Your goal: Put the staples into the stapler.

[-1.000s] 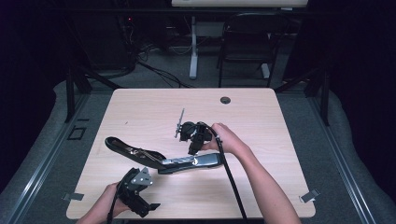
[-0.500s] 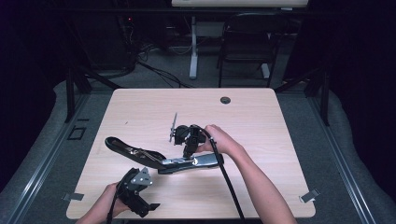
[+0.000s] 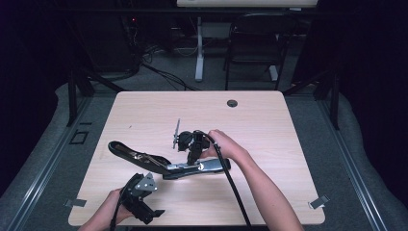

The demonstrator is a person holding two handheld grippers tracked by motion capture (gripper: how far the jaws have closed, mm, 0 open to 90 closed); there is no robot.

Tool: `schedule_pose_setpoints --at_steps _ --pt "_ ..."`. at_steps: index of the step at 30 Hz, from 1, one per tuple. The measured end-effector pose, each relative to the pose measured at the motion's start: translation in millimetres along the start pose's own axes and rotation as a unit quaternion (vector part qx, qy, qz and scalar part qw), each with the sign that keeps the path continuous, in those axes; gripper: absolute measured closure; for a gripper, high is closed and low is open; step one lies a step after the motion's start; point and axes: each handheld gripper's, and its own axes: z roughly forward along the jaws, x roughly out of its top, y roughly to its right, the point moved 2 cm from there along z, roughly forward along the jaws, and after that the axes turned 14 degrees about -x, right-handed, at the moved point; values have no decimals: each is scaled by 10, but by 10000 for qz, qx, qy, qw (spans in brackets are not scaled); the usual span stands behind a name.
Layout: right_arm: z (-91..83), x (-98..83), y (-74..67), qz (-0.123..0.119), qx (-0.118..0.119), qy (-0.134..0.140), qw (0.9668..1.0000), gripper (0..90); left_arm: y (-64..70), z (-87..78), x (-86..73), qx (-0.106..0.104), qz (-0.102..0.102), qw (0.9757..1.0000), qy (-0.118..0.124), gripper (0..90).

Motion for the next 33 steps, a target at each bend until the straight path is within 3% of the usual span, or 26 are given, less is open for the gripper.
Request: schedule_pose_setpoints --at_steps 17,33 --pt "34 6 -4 -41 76 76 9999 783 -1 8 -3 -1 -16 10000 -4 0" --pt "58 1 9 -171 52 -50 9998 782 0 6 -6 1 -13 10000 -20 0"
